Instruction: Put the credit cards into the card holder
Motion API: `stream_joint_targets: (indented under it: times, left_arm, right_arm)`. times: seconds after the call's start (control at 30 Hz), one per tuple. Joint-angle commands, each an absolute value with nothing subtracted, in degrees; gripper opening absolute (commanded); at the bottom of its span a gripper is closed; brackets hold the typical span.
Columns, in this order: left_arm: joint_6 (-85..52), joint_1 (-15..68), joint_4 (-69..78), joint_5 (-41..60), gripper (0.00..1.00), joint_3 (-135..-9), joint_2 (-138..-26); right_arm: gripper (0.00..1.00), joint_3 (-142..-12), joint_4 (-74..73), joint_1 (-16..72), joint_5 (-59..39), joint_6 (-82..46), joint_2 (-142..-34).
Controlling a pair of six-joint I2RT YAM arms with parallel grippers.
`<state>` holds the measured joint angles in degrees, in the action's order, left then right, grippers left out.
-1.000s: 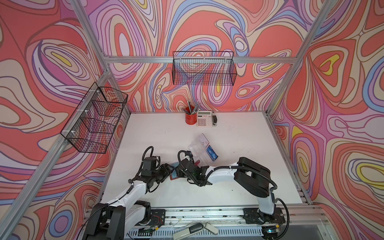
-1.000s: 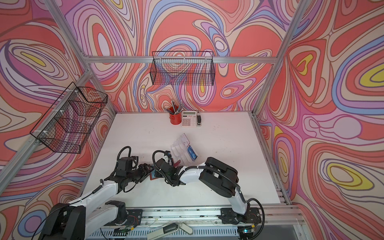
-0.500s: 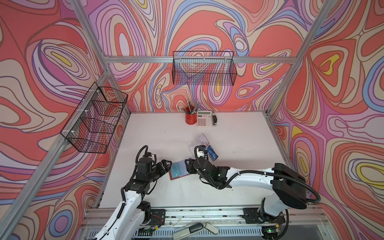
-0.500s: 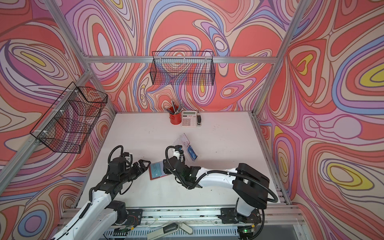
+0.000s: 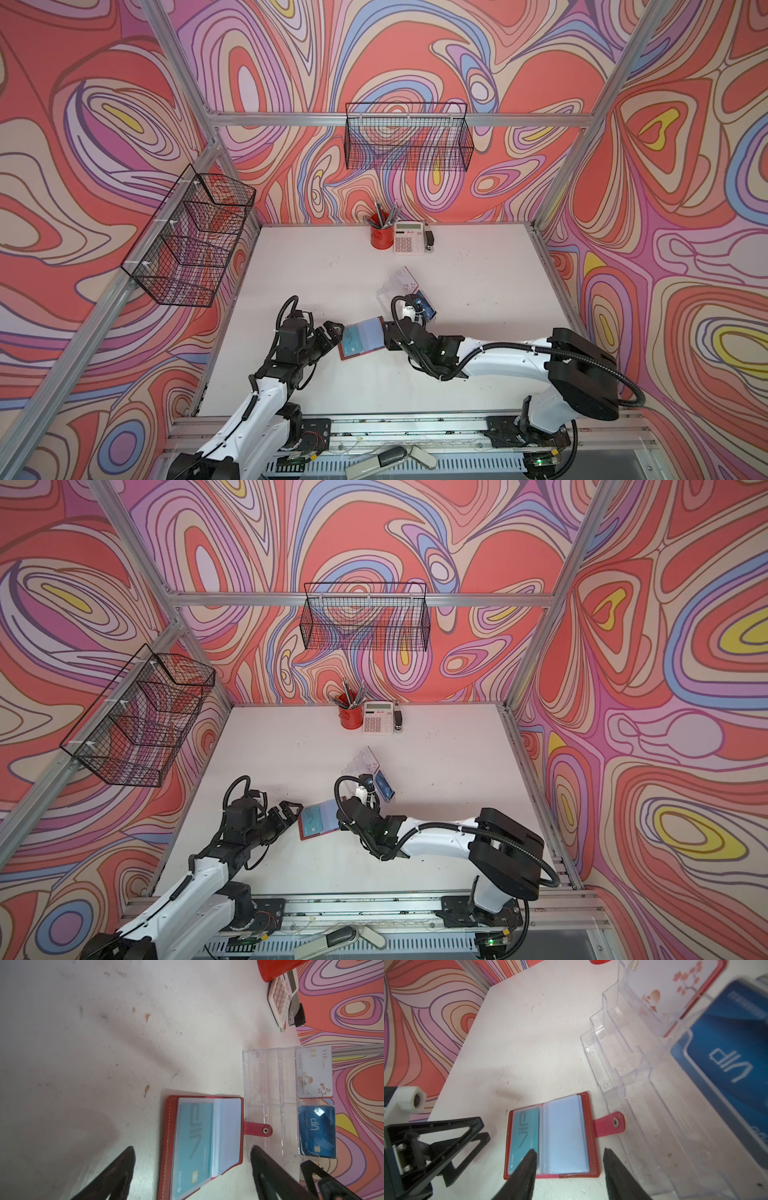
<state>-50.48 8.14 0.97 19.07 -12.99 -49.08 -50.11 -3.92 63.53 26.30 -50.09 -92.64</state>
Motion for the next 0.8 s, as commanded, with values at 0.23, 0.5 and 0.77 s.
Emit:
stream_joint_targets:
  times: [0.23, 0.5, 0.77]
  left_arm:
    - [-52.4, 7.8, 6.7, 21.4, 0.88, -13.0, -53.0]
    - [-52.6, 7.8, 6.9, 21.4, 0.89, -12.6, -52.3]
    - [-52.9, 7.8, 7.8, 22.2, 0.89, -12.6, -54.1]
  right_arm:
    - [0.55, -57.9, 1.4, 63.5, 21.2, -46.7, -100.5]
    - [0.54, -60.9, 2.7, 63.3, 19.5, -46.7, -106.2]
    - [0.52, -61.4, 2.3, 62.5, 17.4, -47.2, -109.0]
